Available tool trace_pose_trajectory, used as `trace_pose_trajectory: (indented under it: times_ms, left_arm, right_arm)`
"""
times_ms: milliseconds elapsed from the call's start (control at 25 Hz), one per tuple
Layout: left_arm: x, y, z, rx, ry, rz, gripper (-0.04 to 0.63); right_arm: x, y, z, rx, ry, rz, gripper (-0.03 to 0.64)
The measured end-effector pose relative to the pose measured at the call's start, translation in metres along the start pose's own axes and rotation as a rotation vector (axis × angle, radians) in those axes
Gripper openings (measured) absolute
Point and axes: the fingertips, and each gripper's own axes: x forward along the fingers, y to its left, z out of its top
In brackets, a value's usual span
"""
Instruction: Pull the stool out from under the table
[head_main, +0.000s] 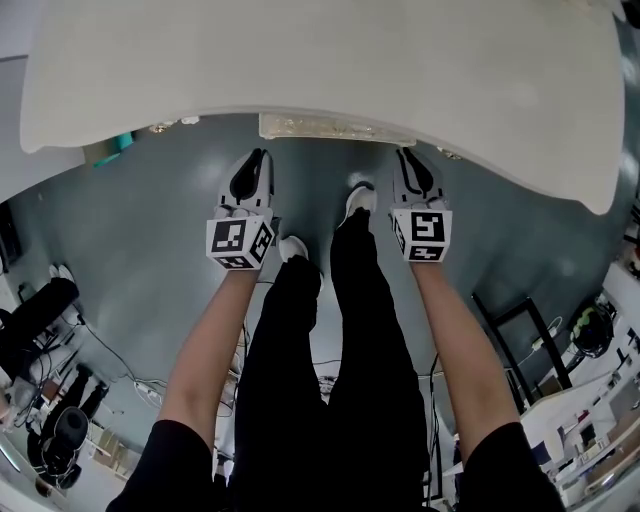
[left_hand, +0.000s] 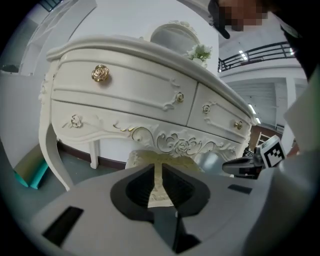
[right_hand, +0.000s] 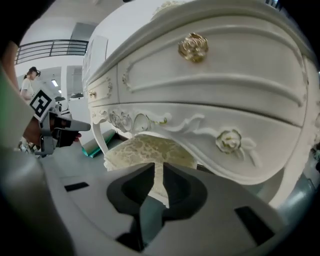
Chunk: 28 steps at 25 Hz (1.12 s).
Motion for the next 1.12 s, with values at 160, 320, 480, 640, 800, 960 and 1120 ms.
trace_pose_trajectory:
  times_ms: [160,320,480,640,800,960,1120]
  left_arm:
    - [0.014,0.016,-0.025,-0.013,0.02,-0.009,0.089]
    - [0.027,0.021,-0.043,0.002,0.047,-0.034,0.135]
    - [0.045,0.03,-0.069,-0.012,0.109,-0.044,0.195]
    - [0.056,0.037,-0.094,-0.019,0.165,-0.049,0.247]
    - [0.066,0.034,-0.111,0.075,0.222,-0.077,0.27]
    - [0.073,0.041,-0.117,0.087,0.23,-0.04,0.302]
    - [0.084,0.035,-0.121,0.121,0.252,-0.086,0.318]
  right_arm:
    - [0.018,-0.016,-0.036,0.015,0.041,-0.033,0.135]
    - [0.025,-0.025,-0.058,0.008,0.065,-0.028,0.193]
    - [0.034,-0.026,-0.067,-0.094,0.071,-0.019,0.272]
    - [0.043,-0.029,-0.077,-0.071,0.083,-0.012,0.299]
    - [0.056,-0.028,-0.086,-0.057,0.101,0.036,0.316]
    - [0.057,-0.025,-0.088,-0.108,0.081,0.05,0.318]
    - [0.053,-0.03,-0.092,-0.071,0.091,0.002,0.342]
